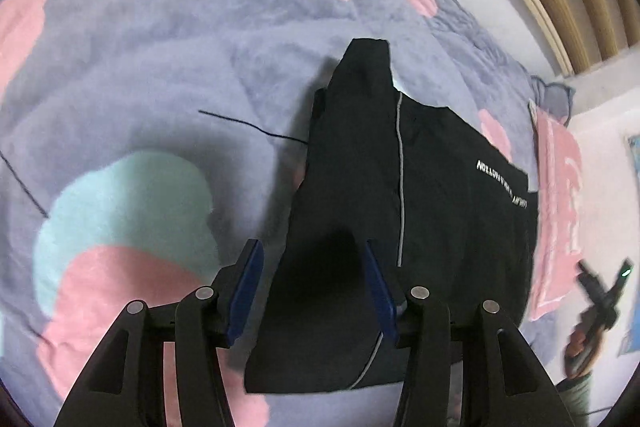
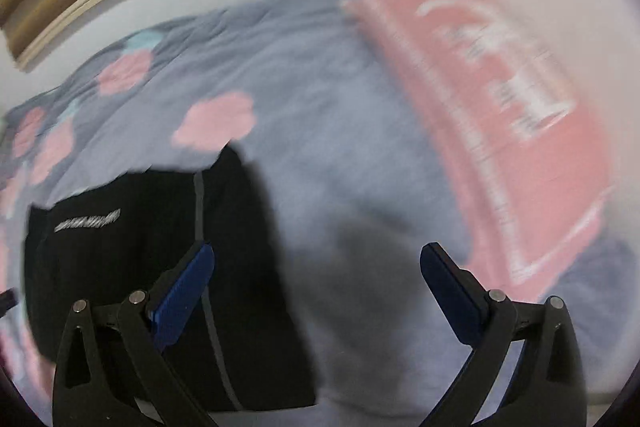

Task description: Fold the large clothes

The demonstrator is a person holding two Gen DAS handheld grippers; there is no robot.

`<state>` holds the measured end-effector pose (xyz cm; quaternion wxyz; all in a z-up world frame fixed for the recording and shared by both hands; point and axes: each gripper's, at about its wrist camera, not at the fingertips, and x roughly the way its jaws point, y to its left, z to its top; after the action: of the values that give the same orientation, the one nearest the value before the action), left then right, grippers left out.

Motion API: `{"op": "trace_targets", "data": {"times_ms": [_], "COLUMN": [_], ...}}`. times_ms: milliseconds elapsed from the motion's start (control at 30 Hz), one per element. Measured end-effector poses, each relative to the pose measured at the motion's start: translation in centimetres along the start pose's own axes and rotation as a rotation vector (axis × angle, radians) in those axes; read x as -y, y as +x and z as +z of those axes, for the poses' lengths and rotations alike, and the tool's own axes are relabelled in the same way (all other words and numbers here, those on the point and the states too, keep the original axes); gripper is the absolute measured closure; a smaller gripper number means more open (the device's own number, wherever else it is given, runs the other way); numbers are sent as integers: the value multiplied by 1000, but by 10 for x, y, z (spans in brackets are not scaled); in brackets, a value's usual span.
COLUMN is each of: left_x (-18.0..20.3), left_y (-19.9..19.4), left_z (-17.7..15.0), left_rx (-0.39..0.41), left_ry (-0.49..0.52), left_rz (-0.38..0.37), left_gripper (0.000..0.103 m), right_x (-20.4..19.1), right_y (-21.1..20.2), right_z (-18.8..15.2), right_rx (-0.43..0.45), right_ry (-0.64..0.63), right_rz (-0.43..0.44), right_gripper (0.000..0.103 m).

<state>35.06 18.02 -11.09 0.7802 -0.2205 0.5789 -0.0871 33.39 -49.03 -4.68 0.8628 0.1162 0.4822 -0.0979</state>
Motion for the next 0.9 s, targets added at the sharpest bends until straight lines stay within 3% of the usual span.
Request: {"op": "trace_targets", "data": {"times_ms": [133,333,533,633,900], "left_x": [-11,-22,-21,-19,-25], "left_y": [22,53,80,93,121], "left_z": [5,13,20,22,20], "left_rx": [-51,-118,-179,-206,-230], "left_ry": [-70,-124,-139,-149,-215], "left_rz": [-128,-222,-257,-268,-429], "left_gripper": [49,45,39,27,29], "right_x": [-5,-3,-6,-14,-46], "right_y": [48,107,143,161,187], "right_z": [-21,-35,-39,-39,-42], "right_rx": [-138,-293,-372,-412,-470], "right_ry": [-20,-2,-13,-11,-37], "right_rz": [113,346,419,493,589], "right_gripper": [0,1,1,1,1]}}
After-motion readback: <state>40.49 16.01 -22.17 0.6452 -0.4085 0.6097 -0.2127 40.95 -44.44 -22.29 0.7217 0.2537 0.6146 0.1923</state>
